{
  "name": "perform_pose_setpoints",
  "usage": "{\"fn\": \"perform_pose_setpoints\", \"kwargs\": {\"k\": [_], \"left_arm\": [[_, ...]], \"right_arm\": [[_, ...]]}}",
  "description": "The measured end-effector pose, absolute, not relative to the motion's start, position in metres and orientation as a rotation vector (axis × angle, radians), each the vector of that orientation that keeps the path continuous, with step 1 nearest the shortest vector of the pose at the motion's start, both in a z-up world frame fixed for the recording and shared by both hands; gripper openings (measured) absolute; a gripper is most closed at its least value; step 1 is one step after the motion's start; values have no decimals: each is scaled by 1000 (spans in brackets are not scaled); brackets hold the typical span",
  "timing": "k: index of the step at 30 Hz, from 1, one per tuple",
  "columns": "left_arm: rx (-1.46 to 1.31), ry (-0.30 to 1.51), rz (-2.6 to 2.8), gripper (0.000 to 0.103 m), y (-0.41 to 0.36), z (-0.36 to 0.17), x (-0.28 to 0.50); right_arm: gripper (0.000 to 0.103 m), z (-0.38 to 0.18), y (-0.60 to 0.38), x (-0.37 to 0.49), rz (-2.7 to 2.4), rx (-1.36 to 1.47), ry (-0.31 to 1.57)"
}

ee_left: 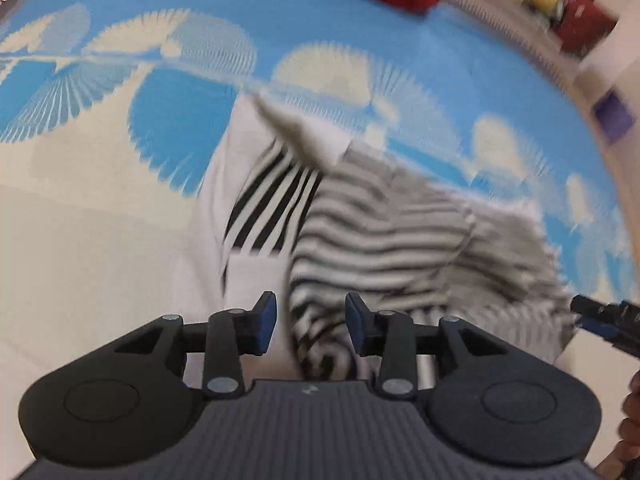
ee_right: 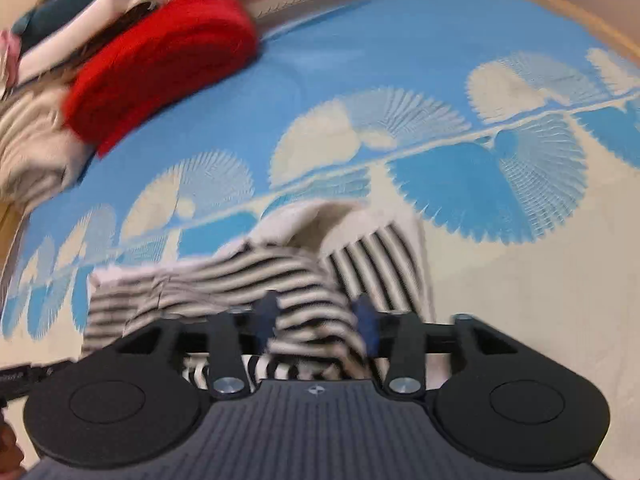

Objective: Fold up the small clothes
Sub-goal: 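Open the left gripper to release the sleeve onto the body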

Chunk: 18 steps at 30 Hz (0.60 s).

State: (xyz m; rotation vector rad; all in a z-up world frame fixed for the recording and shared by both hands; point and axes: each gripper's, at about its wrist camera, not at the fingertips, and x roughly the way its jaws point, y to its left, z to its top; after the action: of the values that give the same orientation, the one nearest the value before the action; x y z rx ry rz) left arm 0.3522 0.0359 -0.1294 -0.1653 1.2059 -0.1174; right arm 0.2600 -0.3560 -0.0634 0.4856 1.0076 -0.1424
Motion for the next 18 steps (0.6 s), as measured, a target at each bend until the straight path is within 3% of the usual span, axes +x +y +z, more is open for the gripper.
{"fn": "perform_pose_setpoints", "kwargs": {"k": [4, 6, 7, 8, 9, 11, 15, 18], "left_arm": [[-149, 1228, -105, 40, 36, -137, 350], [-142, 1228, -121, 26, 37, -138, 349], [-138, 1229, -130, 15, 35, -138, 350], [-137, 1227, -145, 5, 34, -137, 348], [-137, 1217, -167, 2, 32, -133, 348], [-151, 1174, -203, 2, 32, -120, 343], [-199, 1097, -272, 2, 36, -92, 336], [-144, 1199, -216, 2, 37, -112, 336]], "right_arm": [[50, -93, -358, 258, -177, 560, 1138], [50, -99, -356, 258, -199, 543, 1157], [41, -99, -355, 257, -201, 536, 1157], [20, -97, -355, 257, -197, 536, 1150], [12, -94, -354, 257, -189, 534, 1140], [3, -80, -354, 255, -171, 543, 1097], [3, -36, -360, 249, -106, 583, 983], [3, -39, -365, 248, -123, 584, 1028]]}}
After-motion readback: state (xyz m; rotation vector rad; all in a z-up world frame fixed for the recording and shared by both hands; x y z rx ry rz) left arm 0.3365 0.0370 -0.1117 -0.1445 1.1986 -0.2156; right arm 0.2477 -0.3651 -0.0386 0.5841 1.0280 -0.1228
